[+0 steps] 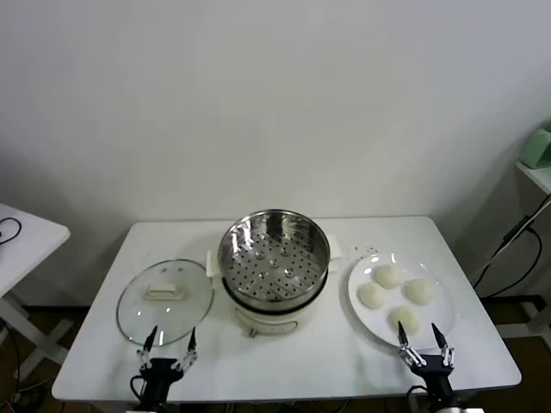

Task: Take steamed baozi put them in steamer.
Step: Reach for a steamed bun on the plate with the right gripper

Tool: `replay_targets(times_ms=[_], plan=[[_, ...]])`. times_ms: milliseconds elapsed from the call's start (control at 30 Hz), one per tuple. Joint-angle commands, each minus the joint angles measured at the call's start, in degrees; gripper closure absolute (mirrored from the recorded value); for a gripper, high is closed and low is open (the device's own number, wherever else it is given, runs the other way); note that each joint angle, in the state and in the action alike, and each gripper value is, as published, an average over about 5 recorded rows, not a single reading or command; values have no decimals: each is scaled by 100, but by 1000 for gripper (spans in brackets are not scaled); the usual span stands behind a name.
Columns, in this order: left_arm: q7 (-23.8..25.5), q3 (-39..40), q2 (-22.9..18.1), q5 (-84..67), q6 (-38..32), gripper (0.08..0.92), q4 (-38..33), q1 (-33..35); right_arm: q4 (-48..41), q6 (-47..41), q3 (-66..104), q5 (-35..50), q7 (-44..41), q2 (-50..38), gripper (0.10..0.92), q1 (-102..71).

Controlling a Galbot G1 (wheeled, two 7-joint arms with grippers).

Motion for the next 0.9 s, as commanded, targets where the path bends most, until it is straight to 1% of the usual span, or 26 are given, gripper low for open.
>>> replay_targets(times_ms=[33,67,167,267,333,433,500,600,667,767,833,900], plan=[[-3,5,16,0,0,177,-13,5,371,-1847,286,632,-5,-557,203,1035],[-2,6,19,1,-3,177,-15,6,353,-1985,272,630,14,-617,203,1164],[11,14,40,-44,-4,177,-32,4,226,-2813,136,691,94,-977,203,1894],[26,20,56,-104,-1,177,-33,-17,-8,-3498,-166,565,-83,-1386,203,2531],[32,24,59,-104,-10,177,-24,-34,-161,-3882,-434,246,-455,-1741,203,2887],[40,33,63,-92,-22,177,-15,-53,-263,-4408,-860,-342,-1260,-2411,203,3316],[47,45,70,-79,-33,177,-17,-55,-321,-4570,-1148,-829,-1819,-2854,203,3563],[69,65,79,-35,-57,177,-23,-48,-530,-4248,-1637,-1730,-2780,-3430,203,3970],[86,78,82,1,-79,177,-21,-41,-736,-3831,-2109,-2311,-3427,-3800,203,4373],[100,93,89,32,-107,177,-8,-34,-1130,-3317,-3214,-2930,-4164,-4239,203,5329],[105,98,90,63,-123,177,0,-26,-1503,-2972,-4104,-3168,-4625,-4403,203,6138],[116,105,90,130,-155,177,8,-15,-1935,-2669,-5124,-3217,-5081,-4438,203,7122]])
